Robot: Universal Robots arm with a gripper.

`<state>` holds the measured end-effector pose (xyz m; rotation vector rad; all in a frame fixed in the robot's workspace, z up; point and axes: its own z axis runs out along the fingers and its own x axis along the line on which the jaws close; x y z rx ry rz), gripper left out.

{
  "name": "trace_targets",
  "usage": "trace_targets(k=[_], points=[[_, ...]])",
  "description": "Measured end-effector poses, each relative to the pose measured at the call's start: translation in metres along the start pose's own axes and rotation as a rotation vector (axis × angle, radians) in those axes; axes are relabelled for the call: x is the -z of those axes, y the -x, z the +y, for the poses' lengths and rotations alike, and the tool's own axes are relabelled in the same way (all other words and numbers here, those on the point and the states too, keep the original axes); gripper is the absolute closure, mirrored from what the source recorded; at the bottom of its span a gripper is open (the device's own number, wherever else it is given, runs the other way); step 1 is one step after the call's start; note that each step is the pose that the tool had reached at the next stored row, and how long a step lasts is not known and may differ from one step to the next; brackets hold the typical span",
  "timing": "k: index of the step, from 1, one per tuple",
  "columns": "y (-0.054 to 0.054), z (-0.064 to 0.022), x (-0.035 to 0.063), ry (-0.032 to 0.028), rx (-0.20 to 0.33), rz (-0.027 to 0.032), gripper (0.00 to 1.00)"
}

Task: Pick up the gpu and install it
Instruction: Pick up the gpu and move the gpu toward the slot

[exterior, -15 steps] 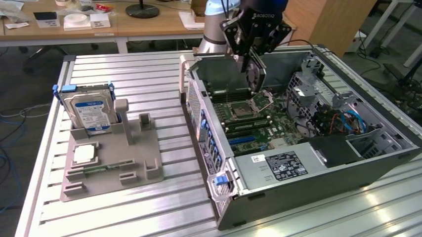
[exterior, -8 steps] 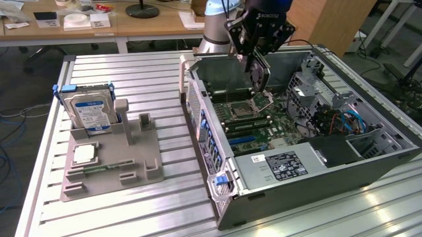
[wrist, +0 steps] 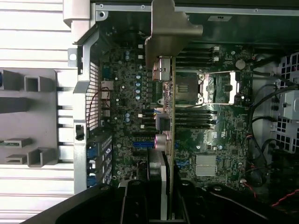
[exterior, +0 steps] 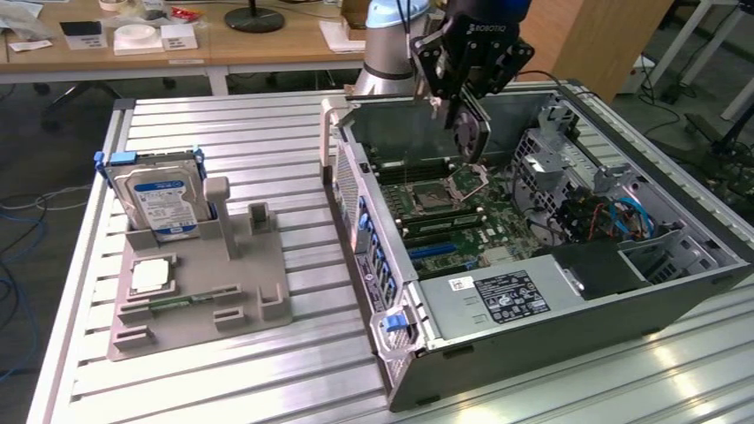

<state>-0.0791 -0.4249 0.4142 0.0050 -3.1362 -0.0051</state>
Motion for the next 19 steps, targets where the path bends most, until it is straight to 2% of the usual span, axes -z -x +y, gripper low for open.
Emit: trace_targets(k=[19], points=[[0.025,-0.0001,0.0001,0.0,0.0,0.0,0.72]])
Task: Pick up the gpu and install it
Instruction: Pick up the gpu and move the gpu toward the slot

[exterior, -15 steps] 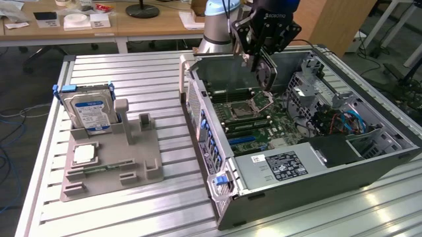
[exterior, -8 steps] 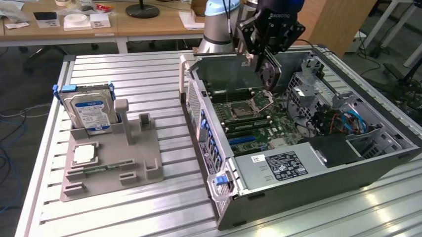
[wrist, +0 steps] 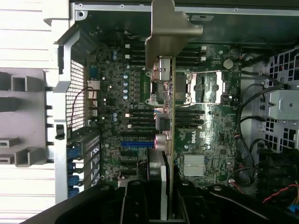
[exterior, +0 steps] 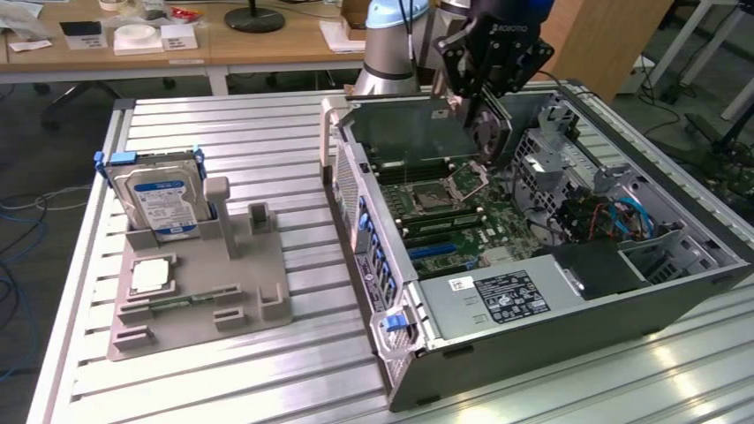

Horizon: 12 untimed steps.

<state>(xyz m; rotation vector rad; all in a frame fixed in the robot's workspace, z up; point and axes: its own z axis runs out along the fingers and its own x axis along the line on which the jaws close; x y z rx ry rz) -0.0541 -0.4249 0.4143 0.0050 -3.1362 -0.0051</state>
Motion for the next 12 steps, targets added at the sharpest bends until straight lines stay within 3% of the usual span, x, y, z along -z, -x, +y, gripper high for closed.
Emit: trace_targets(k=[12], points=[[0.015,0.0,0.0001,0.0,0.0,0.0,0.72]])
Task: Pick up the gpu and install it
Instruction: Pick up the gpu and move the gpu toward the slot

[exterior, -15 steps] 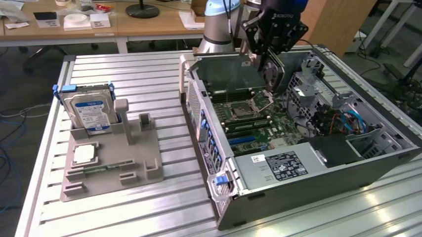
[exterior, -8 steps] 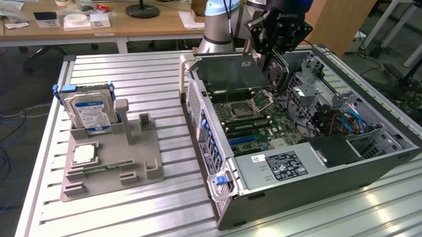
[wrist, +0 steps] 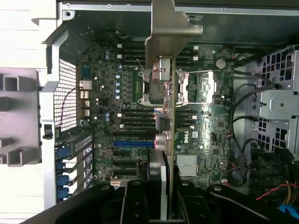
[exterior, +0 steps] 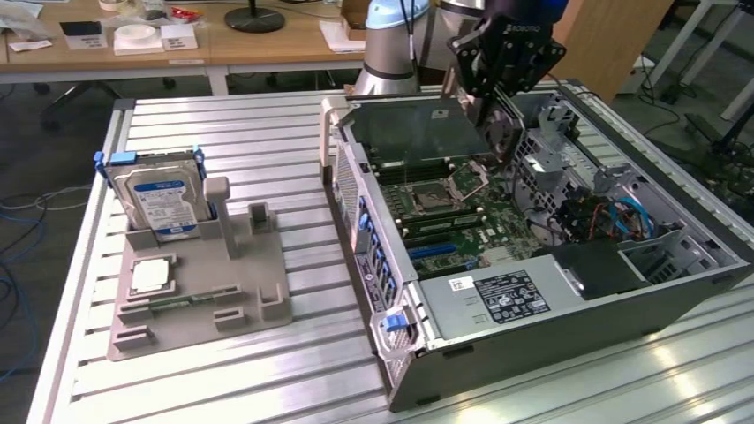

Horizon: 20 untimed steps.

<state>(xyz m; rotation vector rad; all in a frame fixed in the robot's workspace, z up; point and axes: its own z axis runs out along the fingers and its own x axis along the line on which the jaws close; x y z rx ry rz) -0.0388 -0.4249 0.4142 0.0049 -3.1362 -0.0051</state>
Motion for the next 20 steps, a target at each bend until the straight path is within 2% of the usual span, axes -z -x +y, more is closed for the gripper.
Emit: trace_targets(k=[20], points=[[0.03,-0.0001,0.0,0.0,0.0,0.0,0.72]])
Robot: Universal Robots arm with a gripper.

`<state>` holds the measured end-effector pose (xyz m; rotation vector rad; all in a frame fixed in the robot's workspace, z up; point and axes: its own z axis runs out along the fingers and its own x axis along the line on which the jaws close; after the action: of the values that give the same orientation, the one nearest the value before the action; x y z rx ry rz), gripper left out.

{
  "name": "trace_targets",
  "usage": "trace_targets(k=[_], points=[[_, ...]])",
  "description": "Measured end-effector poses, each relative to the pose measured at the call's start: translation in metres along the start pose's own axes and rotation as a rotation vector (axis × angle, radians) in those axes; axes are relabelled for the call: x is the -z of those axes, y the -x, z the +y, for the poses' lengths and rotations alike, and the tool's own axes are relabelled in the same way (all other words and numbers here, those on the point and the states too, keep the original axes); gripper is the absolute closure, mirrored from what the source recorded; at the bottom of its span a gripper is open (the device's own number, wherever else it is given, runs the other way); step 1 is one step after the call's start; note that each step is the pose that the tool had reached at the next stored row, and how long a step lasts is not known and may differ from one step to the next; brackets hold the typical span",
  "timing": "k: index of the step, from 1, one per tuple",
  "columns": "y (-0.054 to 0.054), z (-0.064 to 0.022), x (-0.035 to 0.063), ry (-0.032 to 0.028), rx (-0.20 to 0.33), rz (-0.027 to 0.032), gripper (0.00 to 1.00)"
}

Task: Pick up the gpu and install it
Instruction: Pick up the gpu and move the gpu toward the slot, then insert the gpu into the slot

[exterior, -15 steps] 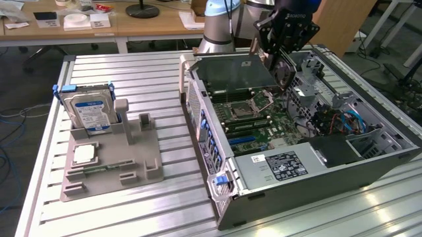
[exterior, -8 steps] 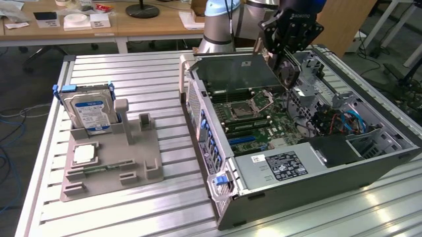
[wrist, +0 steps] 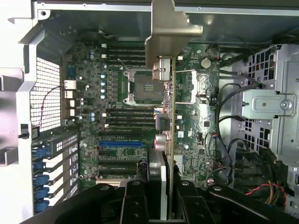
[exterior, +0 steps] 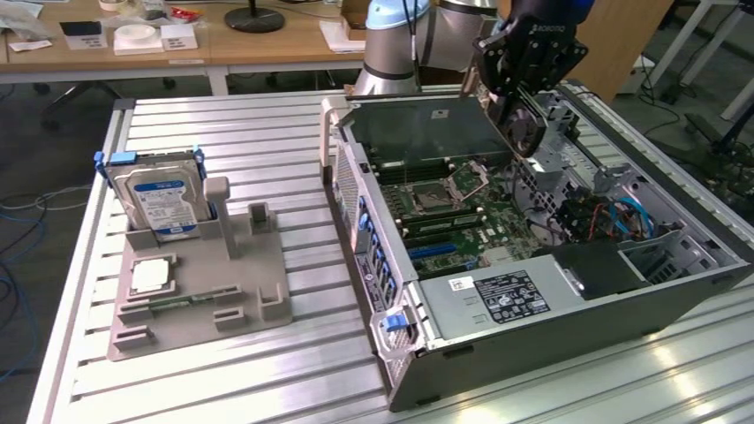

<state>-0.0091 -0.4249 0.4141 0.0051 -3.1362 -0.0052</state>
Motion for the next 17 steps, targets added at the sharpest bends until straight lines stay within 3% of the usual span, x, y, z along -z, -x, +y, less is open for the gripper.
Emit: trace_targets(k=[17], points=[[0.0007,0.0,-0.0001,-0.0002,0.013,0.0,0.72]])
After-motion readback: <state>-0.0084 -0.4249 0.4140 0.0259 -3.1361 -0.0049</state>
